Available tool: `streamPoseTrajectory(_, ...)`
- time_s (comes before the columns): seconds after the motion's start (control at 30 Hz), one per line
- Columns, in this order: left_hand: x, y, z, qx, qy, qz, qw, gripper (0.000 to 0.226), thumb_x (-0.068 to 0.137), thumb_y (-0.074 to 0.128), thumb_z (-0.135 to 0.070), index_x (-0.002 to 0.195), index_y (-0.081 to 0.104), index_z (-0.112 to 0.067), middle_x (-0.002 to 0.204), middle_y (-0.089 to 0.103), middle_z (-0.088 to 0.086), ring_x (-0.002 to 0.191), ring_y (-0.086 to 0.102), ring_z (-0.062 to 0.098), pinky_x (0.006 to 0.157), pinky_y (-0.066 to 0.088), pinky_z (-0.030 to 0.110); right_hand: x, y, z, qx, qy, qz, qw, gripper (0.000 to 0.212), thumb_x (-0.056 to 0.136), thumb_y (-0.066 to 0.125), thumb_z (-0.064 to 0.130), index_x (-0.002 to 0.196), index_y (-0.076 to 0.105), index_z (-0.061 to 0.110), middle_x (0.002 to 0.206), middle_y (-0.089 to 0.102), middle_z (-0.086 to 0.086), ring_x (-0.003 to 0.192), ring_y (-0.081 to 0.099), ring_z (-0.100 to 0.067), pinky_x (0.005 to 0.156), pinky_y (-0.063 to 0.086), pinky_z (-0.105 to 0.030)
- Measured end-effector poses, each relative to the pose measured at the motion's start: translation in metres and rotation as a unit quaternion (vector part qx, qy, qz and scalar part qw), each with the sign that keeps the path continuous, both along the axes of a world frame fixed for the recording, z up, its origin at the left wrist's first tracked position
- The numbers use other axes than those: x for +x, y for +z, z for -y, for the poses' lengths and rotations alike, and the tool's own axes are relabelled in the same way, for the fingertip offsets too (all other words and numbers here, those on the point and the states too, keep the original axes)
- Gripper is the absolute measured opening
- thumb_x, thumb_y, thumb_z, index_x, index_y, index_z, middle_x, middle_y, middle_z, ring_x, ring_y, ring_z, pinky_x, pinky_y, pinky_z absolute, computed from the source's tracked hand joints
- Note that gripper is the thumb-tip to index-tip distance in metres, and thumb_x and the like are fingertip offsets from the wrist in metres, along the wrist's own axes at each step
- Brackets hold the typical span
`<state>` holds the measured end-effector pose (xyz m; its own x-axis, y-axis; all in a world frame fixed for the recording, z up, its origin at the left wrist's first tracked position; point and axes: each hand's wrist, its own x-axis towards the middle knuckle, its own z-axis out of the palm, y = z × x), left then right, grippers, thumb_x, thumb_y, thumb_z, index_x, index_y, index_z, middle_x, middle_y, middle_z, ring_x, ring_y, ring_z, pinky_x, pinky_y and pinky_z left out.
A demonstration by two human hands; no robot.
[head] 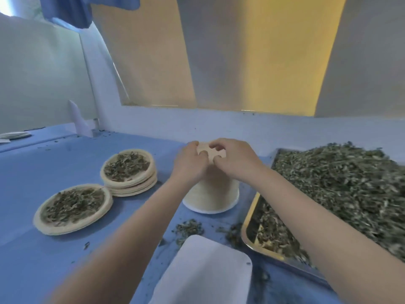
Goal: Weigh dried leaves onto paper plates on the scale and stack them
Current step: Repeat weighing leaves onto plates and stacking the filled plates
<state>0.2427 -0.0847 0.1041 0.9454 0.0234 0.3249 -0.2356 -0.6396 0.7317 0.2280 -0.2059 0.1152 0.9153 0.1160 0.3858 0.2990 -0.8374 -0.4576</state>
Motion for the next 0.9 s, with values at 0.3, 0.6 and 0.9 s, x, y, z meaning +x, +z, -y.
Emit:
streamPoseTrajectory(0.3,0.055,-0.016,0.006,-0.006,0.113,-0.073,0.991,0.049,0.085,0.046,-0.004,0.132,0.037,0.000,0.135,0.042,0.019,0.120,0.043,0.034,0.085,0.036,0.033,0.060,-0.007,0.032,0.054,-0.097,-0.185,0.976,0.013,0.092,0.048,0.018,0.086,0.037,0.013,0.073,0.032,-0.004,0.060,0.035,-0.014,0.048,0.026,-0.024)
streamPoseTrajectory(0.6,0.070,0.000,-0.012,0.114,0.076,-0.118,0.984,0.022,0.089,0.036,0.001,0.110,0.044,0.002,0.121,0.048,0.023,0.111,0.046,0.033,0.087,0.036,0.035,0.065,0.001,0.025,0.070,-0.080,-0.194,0.975,0.038,0.093,0.037,0.003,0.129,0.031,-0.007,0.085,0.042,-0.011,0.067,0.039,-0.013,0.046,0.023,-0.023)
streamPoseTrajectory(0.9,0.017,0.043,-0.027,0.064,0.003,-0.070,0.995,0.021,0.086,0.031,0.006,0.074,0.030,-0.010,0.077,0.032,0.004,0.064,0.029,0.015,0.054,0.022,0.028,0.012,0.031,0.015,0.115,-0.051,-0.099,0.987,0.083,0.088,0.035,-0.003,0.147,-0.022,0.011,0.067,0.043,-0.003,0.050,0.038,-0.012,0.037,0.028,-0.019)
